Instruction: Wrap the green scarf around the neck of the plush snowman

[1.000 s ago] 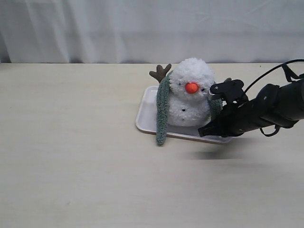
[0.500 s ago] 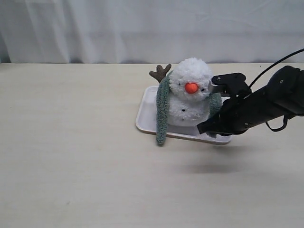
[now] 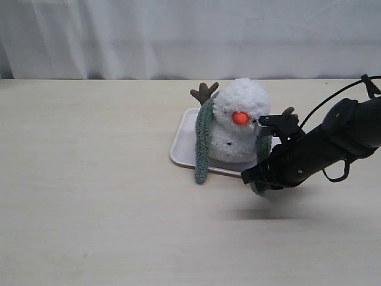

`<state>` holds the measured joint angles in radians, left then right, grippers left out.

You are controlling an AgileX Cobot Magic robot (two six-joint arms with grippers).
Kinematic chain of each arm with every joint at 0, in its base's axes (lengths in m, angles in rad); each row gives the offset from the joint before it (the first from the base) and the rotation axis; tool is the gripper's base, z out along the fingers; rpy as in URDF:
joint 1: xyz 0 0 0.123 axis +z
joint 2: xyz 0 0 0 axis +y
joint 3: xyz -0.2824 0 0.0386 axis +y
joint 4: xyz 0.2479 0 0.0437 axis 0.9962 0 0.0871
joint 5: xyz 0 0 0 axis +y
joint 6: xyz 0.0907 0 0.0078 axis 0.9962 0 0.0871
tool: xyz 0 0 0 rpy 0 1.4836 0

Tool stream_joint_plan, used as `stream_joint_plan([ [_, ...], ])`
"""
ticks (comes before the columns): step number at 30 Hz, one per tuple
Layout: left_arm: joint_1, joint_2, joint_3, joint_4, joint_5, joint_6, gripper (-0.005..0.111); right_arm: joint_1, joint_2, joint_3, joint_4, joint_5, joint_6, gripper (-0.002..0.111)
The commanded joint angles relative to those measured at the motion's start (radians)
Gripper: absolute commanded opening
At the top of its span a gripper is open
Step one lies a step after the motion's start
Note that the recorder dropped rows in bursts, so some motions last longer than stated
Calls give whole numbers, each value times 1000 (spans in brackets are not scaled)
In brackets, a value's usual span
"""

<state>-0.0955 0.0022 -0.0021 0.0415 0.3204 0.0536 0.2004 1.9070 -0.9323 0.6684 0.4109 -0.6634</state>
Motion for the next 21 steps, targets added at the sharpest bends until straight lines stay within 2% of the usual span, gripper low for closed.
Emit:
stream_joint_plan([
  [1, 1, -2, 2, -2, -12, -3, 0, 1, 3, 2, 1, 5, -10, 4],
  [6, 1, -2, 2, -2, -12, -3, 0, 1, -12, 2, 1, 6, -51, 7],
  [9, 1, -2, 2, -2, -12, -3, 0, 1, -26, 2, 1, 10, -59, 20],
  [15, 1, -2, 2, -2, -12, -3, 0, 1, -84, 2, 1, 42, -50, 57],
  [17, 1, -2, 2, -2, -12, -3, 0, 1, -107, 2, -16, 47, -11, 62],
  [21, 1, -2, 2, -2, -12, -3, 0, 1, -159, 2, -157, 63, 115, 62],
])
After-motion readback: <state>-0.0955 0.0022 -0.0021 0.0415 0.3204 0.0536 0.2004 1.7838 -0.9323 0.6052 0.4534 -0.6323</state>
